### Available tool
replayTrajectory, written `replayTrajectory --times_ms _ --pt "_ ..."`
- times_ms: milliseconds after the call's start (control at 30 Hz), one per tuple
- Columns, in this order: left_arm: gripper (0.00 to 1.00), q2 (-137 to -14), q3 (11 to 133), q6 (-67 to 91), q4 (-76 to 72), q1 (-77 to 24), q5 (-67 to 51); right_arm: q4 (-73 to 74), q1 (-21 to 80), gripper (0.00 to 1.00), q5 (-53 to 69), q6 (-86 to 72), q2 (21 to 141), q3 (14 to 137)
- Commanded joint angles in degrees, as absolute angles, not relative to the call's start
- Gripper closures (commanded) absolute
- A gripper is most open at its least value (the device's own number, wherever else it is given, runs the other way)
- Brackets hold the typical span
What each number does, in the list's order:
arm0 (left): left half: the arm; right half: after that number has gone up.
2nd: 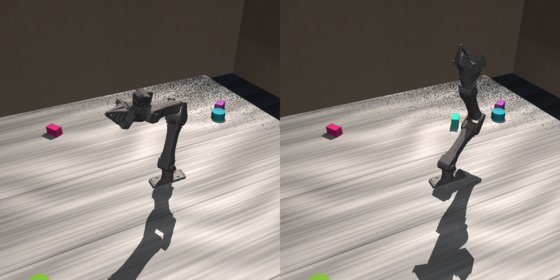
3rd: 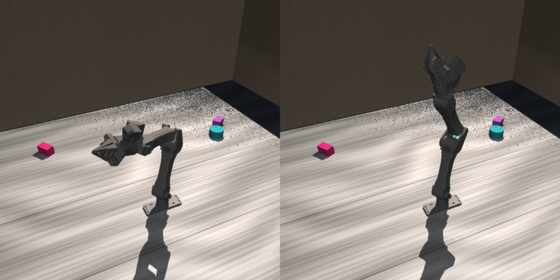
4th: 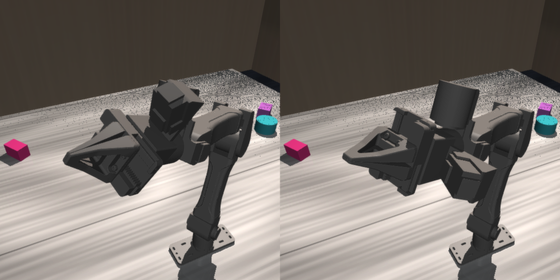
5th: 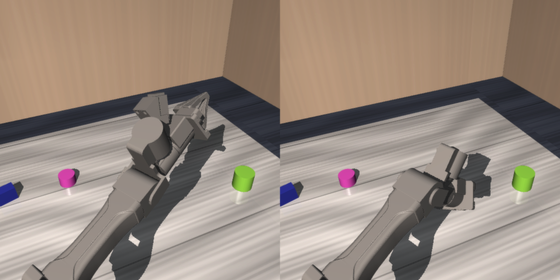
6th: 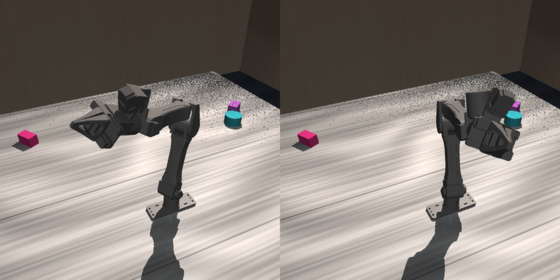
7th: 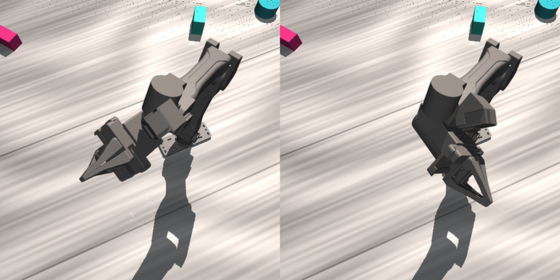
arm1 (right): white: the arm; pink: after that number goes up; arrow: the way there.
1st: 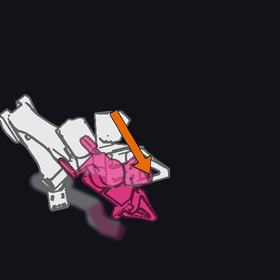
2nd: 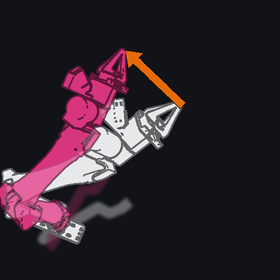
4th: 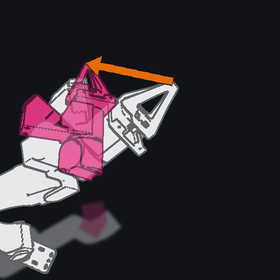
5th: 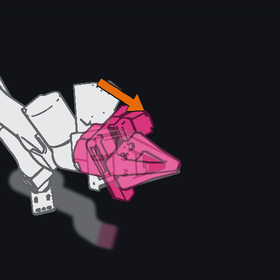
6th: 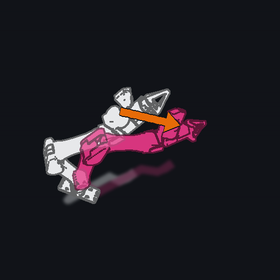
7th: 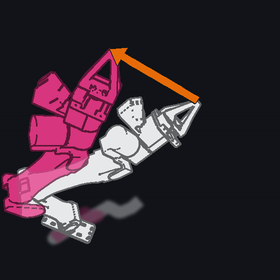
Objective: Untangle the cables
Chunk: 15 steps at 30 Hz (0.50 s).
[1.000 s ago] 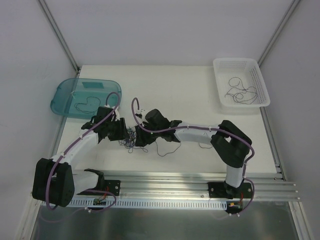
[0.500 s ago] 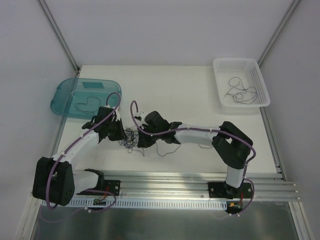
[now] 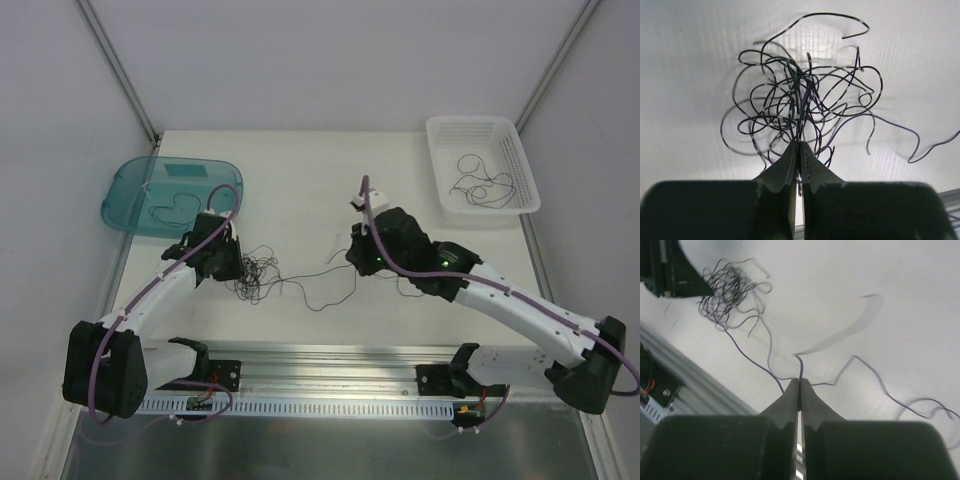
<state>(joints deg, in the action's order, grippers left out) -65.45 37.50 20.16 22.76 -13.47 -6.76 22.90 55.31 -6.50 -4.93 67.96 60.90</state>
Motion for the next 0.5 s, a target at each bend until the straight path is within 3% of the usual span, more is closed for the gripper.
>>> replayTrajectory --times_ms 0,167,467 --pt "1.0 -64.2 39.4 20.1 24.0 -13.5 -4.0 32.8 51.9 0.99 -17.6 -4.5 59.4 62.3" --pt "1.0 -64.8 39.5 20.0 24.2 -13.5 -4.5 38.1 48.2 0.99 -19.2 -2.4 50.0 66.8" --pt "1.0 -65.5 39.5 20.1 25.0 -13.5 -3.1 45.0 42.0 0.99 -24.2 2.1 45.4 77.7"
